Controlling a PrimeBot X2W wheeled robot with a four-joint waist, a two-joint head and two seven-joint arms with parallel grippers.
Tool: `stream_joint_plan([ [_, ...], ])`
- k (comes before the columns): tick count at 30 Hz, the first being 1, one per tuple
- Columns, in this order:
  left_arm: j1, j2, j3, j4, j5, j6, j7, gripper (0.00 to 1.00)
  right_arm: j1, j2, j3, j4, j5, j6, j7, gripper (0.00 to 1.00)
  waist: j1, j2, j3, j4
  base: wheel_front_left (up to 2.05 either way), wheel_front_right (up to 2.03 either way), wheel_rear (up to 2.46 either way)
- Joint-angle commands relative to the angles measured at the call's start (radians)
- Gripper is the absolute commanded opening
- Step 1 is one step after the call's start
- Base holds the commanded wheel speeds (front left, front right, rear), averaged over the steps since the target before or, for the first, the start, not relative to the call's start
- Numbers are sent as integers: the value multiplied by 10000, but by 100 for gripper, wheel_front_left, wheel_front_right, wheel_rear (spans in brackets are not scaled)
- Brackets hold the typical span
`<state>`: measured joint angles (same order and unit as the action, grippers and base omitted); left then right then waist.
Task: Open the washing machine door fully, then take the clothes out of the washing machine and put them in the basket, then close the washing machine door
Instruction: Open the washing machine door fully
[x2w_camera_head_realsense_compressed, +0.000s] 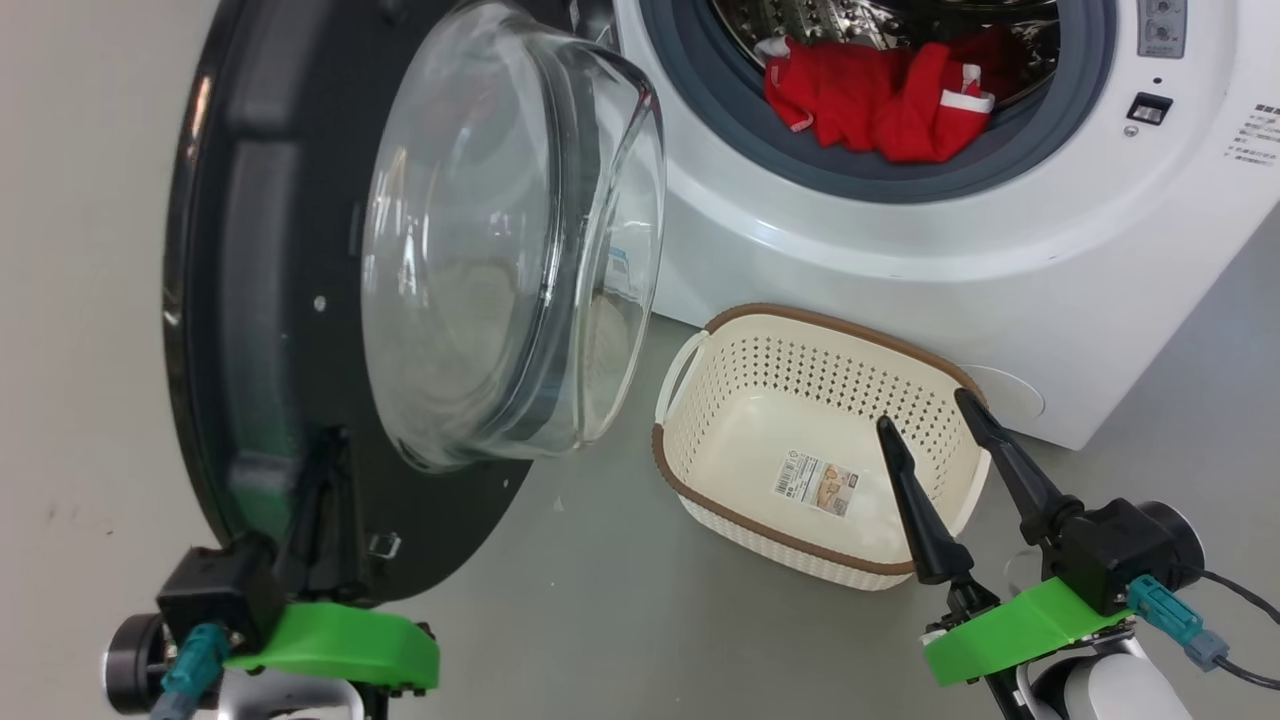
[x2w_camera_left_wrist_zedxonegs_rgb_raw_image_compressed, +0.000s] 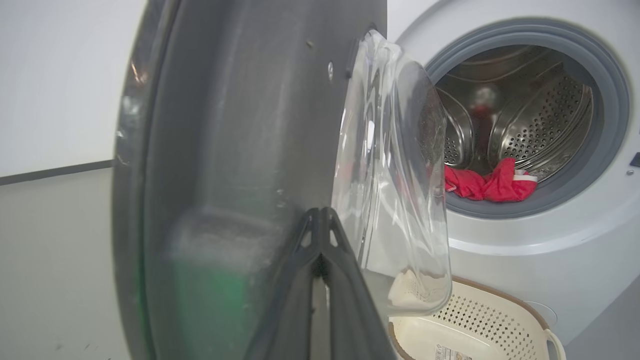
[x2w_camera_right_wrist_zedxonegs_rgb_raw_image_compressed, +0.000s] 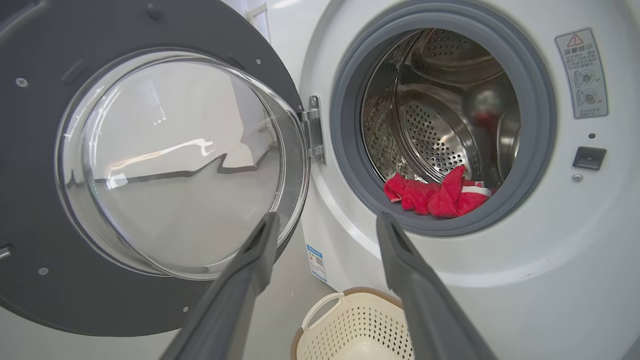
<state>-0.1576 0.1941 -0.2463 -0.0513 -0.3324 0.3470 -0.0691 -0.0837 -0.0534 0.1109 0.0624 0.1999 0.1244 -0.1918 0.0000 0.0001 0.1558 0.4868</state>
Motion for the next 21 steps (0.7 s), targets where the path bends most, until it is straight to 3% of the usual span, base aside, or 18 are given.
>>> stream_joint_plan([
  [1, -161, 234, 714, -12, -136, 245, -190, 0, -165, 32, 241, -327, -101, 63, 57, 100, 0, -1, 44, 49, 0, 0, 0],
  [21, -1220, 269, 1347, 2120, -688, -74, -1318, 0, -161, 32, 382, -583, -213, 63, 357, 100, 0, -1, 146, 216, 0, 0, 0],
])
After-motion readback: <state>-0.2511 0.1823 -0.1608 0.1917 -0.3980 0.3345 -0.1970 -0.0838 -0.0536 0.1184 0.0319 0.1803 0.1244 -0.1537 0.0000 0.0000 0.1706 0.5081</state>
